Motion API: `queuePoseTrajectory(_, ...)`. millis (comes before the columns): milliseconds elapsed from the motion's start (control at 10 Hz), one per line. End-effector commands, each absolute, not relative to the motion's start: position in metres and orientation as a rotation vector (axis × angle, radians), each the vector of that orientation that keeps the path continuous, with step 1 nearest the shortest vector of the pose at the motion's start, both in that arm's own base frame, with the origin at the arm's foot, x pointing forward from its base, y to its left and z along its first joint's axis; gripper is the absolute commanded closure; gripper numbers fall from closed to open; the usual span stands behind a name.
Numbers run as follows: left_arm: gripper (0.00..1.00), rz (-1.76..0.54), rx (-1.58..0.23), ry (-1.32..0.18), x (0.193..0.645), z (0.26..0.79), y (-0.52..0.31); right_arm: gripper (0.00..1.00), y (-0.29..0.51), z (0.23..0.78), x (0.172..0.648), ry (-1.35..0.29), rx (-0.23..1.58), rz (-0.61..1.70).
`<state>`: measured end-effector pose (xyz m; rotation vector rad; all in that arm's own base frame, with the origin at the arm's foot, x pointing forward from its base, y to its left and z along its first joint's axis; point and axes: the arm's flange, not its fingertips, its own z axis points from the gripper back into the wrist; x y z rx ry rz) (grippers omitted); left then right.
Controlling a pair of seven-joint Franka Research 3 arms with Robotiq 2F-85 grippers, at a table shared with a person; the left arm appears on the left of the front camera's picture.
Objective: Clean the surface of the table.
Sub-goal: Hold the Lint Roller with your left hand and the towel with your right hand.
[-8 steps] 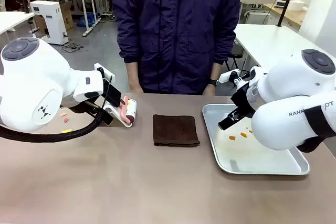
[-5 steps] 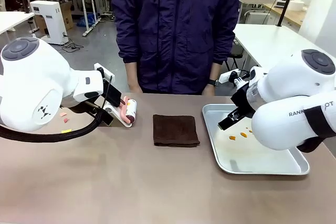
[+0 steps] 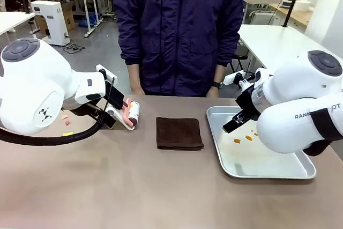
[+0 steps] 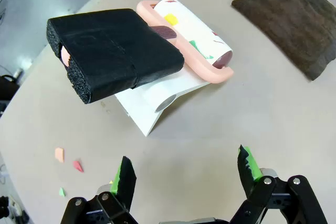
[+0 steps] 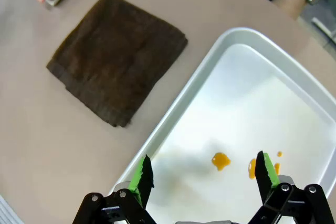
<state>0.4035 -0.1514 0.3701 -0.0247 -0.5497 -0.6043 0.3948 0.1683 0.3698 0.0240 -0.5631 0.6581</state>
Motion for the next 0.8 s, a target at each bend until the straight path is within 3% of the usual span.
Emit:
queuePoseTrajectory(0, 0.00, -0.605, -0.025, -0.550, 0.403, 0.370, -0.152, 0.00, 0.168, 0.370, 0.395, -0.564, 0.025, 0.658)
queuePoseTrajectory(400, 0.00, -0.605, -0.025, -0.550, 0.403, 0.370, -0.152, 0.00, 0.168, 0.370, 0.395, -0.563, 0.024, 0.658)
queuePoseTrajectory(500, 0.00, -0.604, -0.025, -0.550, 0.404, 0.370, -0.151, 0.00, 0.167, 0.376, 0.387, -0.502, 0.042, 0.631)
queuePoseTrajectory(700, 0.00, -0.367, -0.135, -0.389, 0.387, 0.395, -0.156, 0.00, 0.152, 0.399, 0.378, -0.291, 0.156, 0.390)
